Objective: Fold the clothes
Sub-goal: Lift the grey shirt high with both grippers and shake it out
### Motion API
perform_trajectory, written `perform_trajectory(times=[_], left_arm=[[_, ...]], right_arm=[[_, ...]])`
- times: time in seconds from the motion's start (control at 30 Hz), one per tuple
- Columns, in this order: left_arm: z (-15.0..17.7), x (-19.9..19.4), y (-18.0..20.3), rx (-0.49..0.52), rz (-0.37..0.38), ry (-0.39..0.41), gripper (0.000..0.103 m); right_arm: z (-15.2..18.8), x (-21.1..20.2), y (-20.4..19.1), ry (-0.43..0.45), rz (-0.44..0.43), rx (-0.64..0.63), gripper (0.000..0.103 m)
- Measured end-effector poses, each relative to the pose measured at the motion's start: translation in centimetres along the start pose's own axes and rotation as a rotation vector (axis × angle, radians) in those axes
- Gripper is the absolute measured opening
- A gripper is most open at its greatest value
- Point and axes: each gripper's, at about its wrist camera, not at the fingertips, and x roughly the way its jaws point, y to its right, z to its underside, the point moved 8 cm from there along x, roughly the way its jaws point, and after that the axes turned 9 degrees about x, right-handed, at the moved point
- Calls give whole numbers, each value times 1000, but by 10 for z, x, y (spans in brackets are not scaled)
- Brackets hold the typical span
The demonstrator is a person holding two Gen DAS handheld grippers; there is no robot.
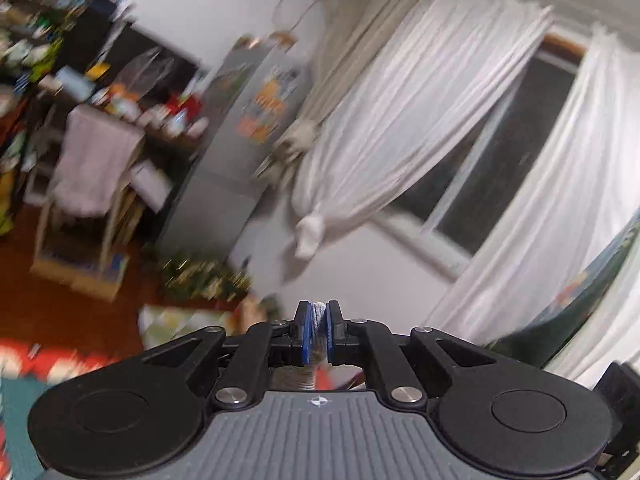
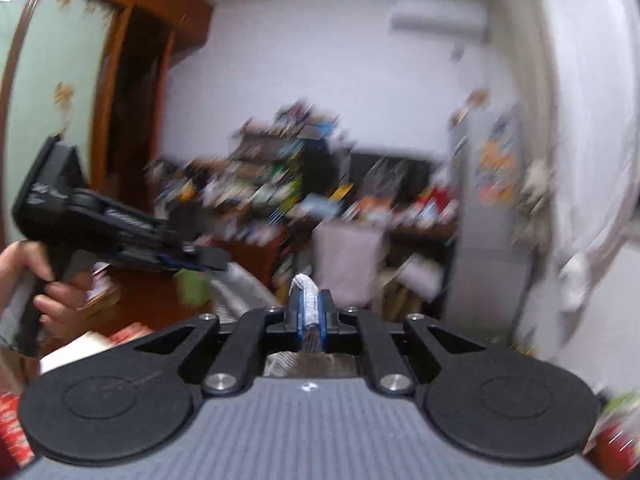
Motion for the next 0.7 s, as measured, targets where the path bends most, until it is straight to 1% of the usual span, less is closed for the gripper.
perform_trajectory(times=[0.13, 0.2, 0.27, 0.33, 0.43, 0.47, 0.57, 0.63, 0.7], left_arm=[[74, -17, -48, -77, -88, -94, 7], [109, -30, -72, -109, -139, -132, 7], [144, -44, -96, -140, -191, -169, 7], [171, -56, -114, -167, -231, -194, 7], [206, -71, -136, -177, -313, -231, 7], [215, -74, -141, -186, -331, -236, 7], [243, -82, -155, -223, -371, -248, 7], [257, -84, -159, -244, -395, -256, 7], [264, -84, -159, -241, -415, -267, 8]], right_arm=[[90, 44, -47, -174, -111, 89, 8], [136, 61, -73, -246, -156, 124, 8], [179, 74, -98, -307, -200, 149, 8], [217, 90, -121, -365, -233, 170, 8], [267, 101, -150, -421, -254, 179, 8], [282, 106, -158, -434, -259, 187, 8], [314, 124, -172, -475, -266, 211, 8], [333, 135, -184, -502, -260, 196, 8], [347, 149, -188, -527, -254, 165, 9]])
